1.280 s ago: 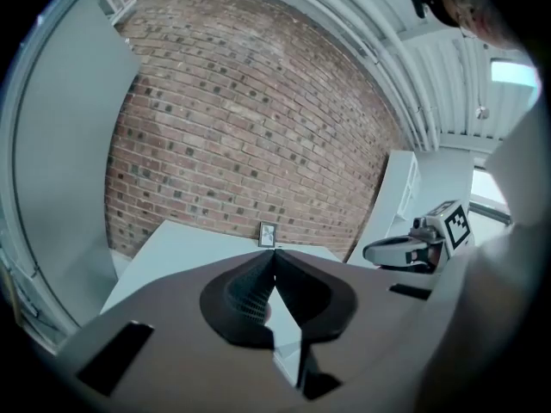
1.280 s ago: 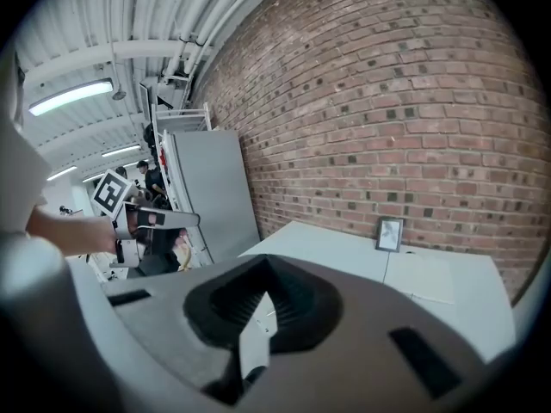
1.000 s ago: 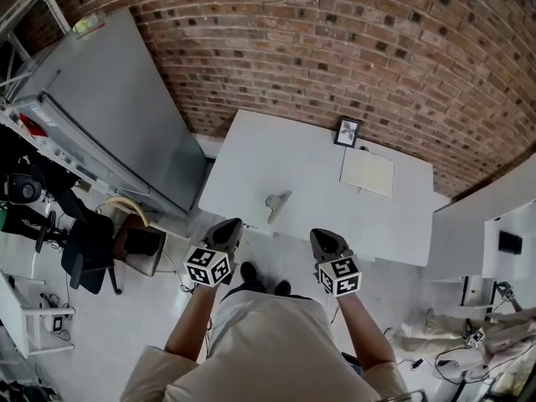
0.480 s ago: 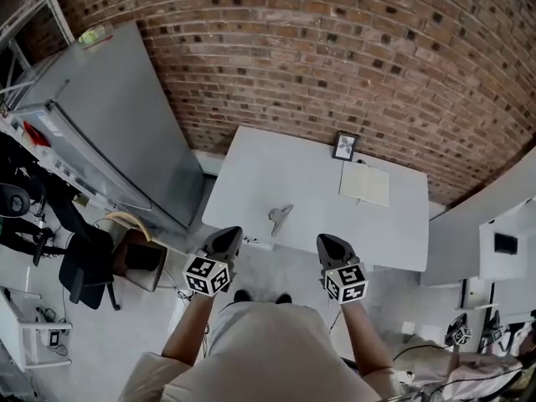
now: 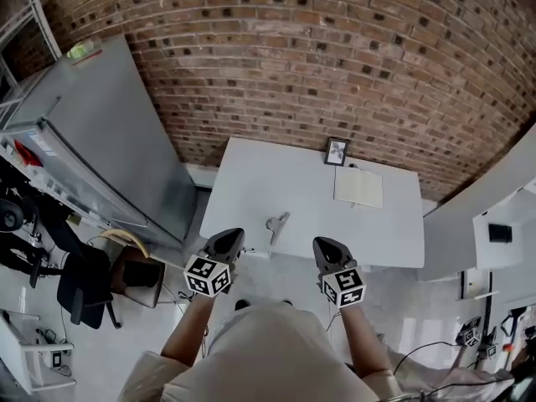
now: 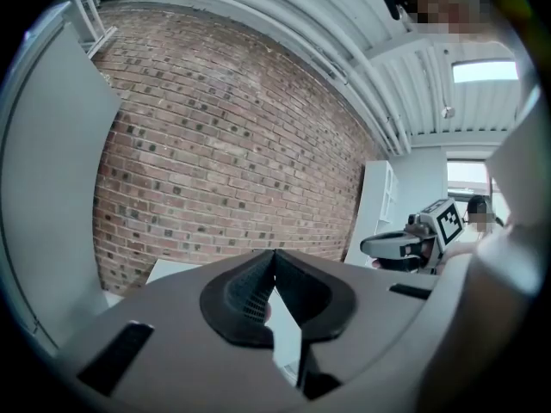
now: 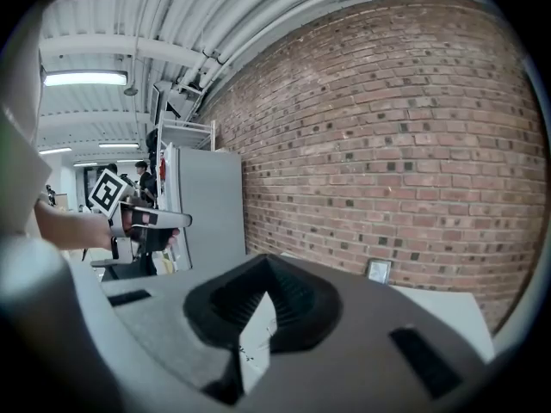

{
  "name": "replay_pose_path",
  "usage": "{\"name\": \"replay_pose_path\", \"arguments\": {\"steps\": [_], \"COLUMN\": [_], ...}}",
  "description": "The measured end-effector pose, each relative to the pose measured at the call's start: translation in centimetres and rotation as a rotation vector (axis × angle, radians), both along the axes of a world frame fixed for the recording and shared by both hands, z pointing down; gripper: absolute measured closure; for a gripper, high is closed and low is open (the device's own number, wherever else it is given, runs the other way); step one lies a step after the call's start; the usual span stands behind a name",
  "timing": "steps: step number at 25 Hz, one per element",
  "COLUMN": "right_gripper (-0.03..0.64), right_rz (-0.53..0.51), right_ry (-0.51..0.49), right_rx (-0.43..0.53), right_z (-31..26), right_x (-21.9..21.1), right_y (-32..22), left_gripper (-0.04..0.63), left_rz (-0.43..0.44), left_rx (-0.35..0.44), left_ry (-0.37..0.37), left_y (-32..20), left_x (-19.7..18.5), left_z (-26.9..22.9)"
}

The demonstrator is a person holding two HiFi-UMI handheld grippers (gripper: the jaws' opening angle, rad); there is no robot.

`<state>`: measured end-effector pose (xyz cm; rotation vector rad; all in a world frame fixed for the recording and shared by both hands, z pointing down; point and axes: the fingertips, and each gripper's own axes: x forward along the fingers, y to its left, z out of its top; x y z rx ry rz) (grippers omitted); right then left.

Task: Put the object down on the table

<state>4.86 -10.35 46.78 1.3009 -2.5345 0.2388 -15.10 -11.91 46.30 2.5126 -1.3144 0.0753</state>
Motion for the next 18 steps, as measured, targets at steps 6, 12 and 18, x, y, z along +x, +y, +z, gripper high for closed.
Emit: {"name": "replay_pose_path", "arguments": {"steps": [6, 12, 18], "right_gripper": [0.615, 0.615, 0.615], "right_rz": [0.021, 0.018, 0.013], "right_ry": [-0.006, -0.007, -0.01], "right_rx": [-0.002, -0.002, -0.004], "right_z": [-0.4, -0.2, -0.2], "right_x": [-0.3, -0.6, -0.9], "right_y": [-0.5, -0.7, -0.8], "left_gripper": [0.601, 0.6, 0.6], "left_rz": [0.012, 0.008, -0.003], "left_rx": [-0.004, -0.01, -0.021], "left_ry": [0.017, 0.021, 0.03], "left_y": [-0.5, -0.6, -0.7], "left_x": [-0.1, -0.4, -1.0], "left_z": [-0.2, 0.0, 0.1]}}
